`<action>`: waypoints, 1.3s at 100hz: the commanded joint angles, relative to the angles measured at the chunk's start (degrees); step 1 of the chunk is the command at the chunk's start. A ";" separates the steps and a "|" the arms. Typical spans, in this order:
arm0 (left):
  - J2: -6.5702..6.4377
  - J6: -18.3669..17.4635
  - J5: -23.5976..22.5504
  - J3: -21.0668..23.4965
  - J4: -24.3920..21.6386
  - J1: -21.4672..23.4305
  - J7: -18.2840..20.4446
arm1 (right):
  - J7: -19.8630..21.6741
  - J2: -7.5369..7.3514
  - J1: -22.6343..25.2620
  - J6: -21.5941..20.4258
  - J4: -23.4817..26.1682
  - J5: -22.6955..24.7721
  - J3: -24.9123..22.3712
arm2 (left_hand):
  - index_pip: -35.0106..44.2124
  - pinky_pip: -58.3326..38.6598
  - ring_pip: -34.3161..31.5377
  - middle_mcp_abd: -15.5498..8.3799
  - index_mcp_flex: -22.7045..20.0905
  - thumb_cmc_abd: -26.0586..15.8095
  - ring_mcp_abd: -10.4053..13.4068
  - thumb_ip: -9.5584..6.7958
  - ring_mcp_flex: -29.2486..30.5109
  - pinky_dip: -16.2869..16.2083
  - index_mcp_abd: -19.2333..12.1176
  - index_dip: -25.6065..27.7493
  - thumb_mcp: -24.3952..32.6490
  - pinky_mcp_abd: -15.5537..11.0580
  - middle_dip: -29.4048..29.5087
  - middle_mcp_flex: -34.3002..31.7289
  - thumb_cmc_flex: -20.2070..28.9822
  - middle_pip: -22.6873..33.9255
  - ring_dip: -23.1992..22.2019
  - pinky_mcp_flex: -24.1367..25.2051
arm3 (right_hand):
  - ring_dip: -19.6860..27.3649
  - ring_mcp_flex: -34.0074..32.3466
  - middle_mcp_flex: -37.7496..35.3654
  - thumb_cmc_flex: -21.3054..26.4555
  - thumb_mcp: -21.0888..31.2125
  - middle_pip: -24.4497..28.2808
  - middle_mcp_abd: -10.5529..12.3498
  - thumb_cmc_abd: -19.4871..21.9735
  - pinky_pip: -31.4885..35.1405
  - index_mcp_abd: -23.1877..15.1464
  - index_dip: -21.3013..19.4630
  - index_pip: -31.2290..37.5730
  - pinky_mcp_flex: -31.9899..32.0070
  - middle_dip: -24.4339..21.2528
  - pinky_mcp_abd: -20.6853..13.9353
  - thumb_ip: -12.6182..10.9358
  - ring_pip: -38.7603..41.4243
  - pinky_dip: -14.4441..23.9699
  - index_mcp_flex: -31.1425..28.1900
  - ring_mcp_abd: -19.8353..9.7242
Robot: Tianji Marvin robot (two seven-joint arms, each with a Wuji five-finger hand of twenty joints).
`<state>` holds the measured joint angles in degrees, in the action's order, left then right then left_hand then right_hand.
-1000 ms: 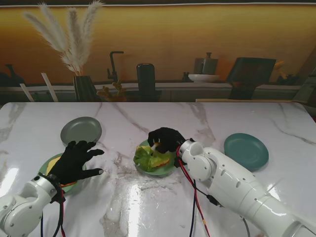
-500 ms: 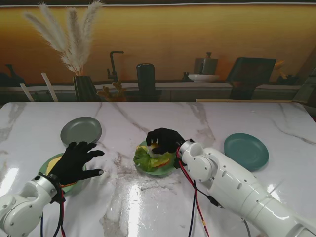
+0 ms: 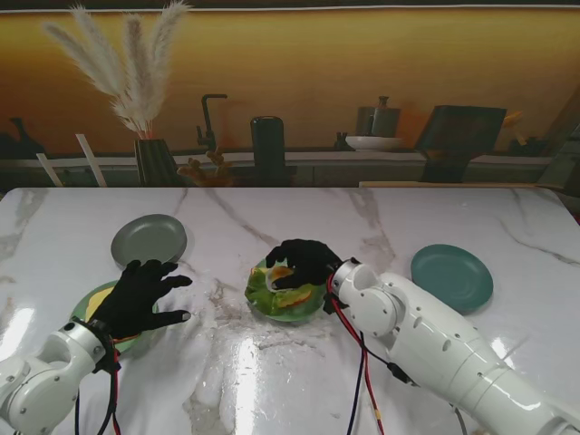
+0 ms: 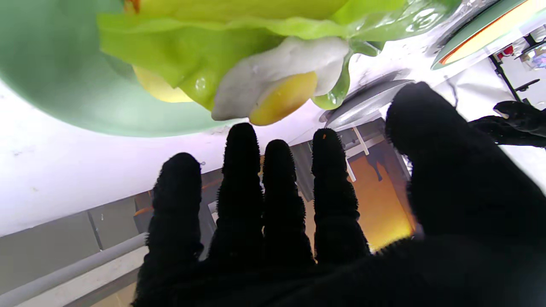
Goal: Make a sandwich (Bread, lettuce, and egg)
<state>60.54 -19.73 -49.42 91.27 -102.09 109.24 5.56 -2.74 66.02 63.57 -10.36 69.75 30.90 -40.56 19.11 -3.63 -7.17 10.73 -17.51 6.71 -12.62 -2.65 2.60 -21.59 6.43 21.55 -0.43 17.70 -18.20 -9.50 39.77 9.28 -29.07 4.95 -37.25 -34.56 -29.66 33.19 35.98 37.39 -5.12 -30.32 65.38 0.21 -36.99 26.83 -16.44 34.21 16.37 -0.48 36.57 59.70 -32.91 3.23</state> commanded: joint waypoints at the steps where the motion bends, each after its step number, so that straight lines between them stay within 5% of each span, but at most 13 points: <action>1: 0.09 0.27 -0.05 0.06 0.04 0.00 -0.27 | 0.16 -0.02 1.58 -0.93 2.51 1.68 -1.18 | 0.07 0.86 -0.79 0.17 -0.13 -0.56 1.36 0.23 -0.30 0.53 -0.49 0.35 -0.05 0.33 0.45 0.05 1.06 0.41 -0.16 0.06 | 3.51 2.65 2.94 -2.35 -1.21 -3.79 -0.81 1.35 -3.61 0.91 2.49 -3.80 2.77 -3.01 2.03 1.42 -3.63 -1.18 2.17 0.13; 22: 0.11 -0.18 -0.60 0.46 0.05 0.11 -0.72 | 2.15 -2.46 8.58 -1.28 11.29 7.15 -9.50 | -0.52 0.45 -1.01 0.09 0.54 0.50 1.15 0.30 0.10 0.15 -0.23 0.08 -0.09 0.47 0.56 0.13 0.44 0.24 -0.06 0.08 | 14.08 8.79 7.33 -3.85 -2.28 -13.96 -3.26 3.35 -14.59 2.71 7.99 -11.83 10.73 -14.29 4.01 1.78 -16.95 -12.69 8.06 1.49; 57: 0.01 1.97 -0.05 1.72 -1.50 1.41 1.58 | 4.58 -4.48 24.02 -1.46 25.16 13.29 -23.09 | -3.32 -0.37 -0.58 0.45 0.62 4.33 0.31 -1.51 1.28 -1.13 1.45 -1.99 1.25 0.01 0.38 -0.21 2.04 0.97 1.53 0.29 | 22.80 13.83 10.31 -4.89 -3.18 -23.68 -6.99 5.92 -22.07 4.64 12.83 -19.05 16.21 -24.56 3.98 1.81 -26.42 -28.71 16.45 5.28; 95: -0.52 1.84 -1.54 4.20 -2.26 2.80 5.22 | 3.81 -4.95 35.44 -1.69 31.42 17.90 -31.20 | -4.50 -1.24 -0.79 0.44 1.75 6.24 -0.23 -3.10 2.49 -1.64 1.69 -2.73 2.89 -1.06 1.41 -0.37 2.84 1.03 2.22 -2.39 | 22.42 18.06 14.32 -3.44 -4.29 -20.52 -7.12 7.41 -20.17 9.08 12.42 -18.95 19.76 -23.11 3.60 1.75 -24.48 -32.44 17.23 3.98; 130: -0.76 0.84 -4.77 6.74 -1.81 3.86 5.65 | 3.53 -4.84 40.96 -4.50 32.40 15.68 -33.91 | -2.88 -1.80 -1.91 0.27 2.67 6.46 0.18 -3.31 2.67 -2.54 1.23 -1.27 3.49 -0.08 1.15 -0.56 1.99 1.94 1.91 -2.05 | 21.41 21.14 17.65 -2.08 -5.64 -15.40 -7.21 9.46 -17.86 10.54 10.41 -18.21 23.41 -21.28 3.90 1.45 -21.12 -33.23 18.34 3.37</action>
<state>59.92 -19.09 -53.86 97.59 -104.01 112.62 11.12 1.07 60.59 103.27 -13.37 102.08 46.29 -74.72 15.92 -5.13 -8.59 10.69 -17.48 12.54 -12.59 -3.52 4.18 -23.45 7.86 19.53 2.09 16.84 -17.53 -9.59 40.93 10.79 -27.22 2.70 -15.27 -15.57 -14.54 30.32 31.63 21.18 -11.46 -22.17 46.45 9.95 -25.71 8.12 4.97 11.97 19.20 -0.26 13.98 27.57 -17.58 7.61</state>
